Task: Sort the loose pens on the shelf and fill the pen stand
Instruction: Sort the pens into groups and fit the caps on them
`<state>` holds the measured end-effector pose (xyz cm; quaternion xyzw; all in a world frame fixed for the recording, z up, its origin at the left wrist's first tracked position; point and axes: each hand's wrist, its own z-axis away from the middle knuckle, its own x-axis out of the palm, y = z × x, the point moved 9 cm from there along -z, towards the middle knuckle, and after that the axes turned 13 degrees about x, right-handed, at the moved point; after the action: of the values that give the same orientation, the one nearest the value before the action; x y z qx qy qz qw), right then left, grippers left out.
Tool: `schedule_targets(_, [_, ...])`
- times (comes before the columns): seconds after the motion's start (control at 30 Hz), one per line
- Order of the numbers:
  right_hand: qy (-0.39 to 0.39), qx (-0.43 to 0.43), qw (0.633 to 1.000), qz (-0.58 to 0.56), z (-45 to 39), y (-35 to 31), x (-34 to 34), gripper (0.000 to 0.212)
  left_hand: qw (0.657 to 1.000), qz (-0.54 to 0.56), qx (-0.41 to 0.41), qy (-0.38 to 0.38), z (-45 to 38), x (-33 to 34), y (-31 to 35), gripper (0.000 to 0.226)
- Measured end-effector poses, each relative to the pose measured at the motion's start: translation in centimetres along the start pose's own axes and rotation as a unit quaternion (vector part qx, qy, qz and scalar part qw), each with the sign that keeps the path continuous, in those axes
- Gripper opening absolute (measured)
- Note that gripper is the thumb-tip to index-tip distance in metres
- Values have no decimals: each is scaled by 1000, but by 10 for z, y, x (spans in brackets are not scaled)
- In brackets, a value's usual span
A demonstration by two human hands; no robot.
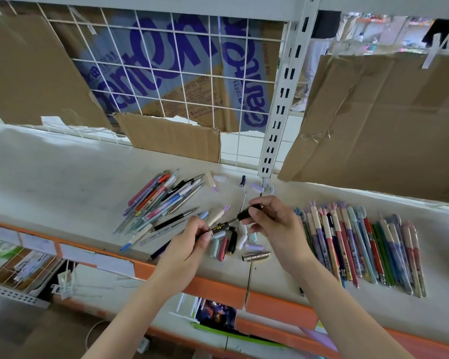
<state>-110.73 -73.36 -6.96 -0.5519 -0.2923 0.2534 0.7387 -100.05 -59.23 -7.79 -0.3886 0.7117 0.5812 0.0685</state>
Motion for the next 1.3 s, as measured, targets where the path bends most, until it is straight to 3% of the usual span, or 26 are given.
schedule_targets(0.3, [-2, 33, 999, -26, 2, 19, 0, 11, 994, 87, -62, -22, -1, 14, -1, 24])
schedule_targets(0.47, [36, 70, 992, -96, 8, 37, -19, 11, 999, 1, -3, -45, -3, 32, 12, 19])
schedule_targets(0.57, [51, 71, 993, -82, 10, 36, -22, 11, 996, -61, 38, -58, -8, 39, 18, 18])
schedule_targets(0.73, [59, 78, 994, -58, 11, 33, -19, 6, 992, -76, 57, -80, -13, 42, 22, 26])
schedule_targets(0.93, [18, 75, 997, -19, 10, 30, -10, 27, 996, -39, 12, -82, -6, 41, 9, 18])
schedule_targets(1.3, [18, 93, 995, -36, 11, 41, -11, 28, 998, -18, -19, -64, 3, 33, -1, 22])
